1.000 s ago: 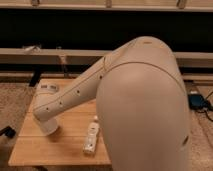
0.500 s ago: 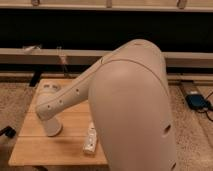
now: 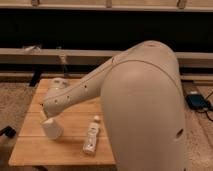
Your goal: Place the ceramic cup over the eraser
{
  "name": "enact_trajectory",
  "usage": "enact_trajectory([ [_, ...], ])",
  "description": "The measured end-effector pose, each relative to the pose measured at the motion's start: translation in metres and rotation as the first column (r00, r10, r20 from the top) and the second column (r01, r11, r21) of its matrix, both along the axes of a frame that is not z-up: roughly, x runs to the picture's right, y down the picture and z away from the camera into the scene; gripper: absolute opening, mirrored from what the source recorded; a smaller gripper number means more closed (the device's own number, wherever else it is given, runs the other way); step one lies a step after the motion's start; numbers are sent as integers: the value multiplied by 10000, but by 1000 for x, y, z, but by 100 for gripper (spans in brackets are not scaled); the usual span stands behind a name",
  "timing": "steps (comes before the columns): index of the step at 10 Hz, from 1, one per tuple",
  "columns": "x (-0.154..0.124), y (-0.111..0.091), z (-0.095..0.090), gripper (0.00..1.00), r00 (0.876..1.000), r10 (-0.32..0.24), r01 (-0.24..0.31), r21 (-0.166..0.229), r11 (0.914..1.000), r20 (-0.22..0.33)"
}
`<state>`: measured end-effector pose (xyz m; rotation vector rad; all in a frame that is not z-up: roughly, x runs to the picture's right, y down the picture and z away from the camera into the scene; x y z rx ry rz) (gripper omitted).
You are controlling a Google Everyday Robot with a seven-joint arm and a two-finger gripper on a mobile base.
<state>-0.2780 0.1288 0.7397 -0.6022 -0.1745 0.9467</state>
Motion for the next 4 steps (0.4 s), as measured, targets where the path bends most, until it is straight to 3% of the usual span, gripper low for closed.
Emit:
enact_trajectory([
  [4,0,0,0,80,10000,8,-8,-17,10000,0],
])
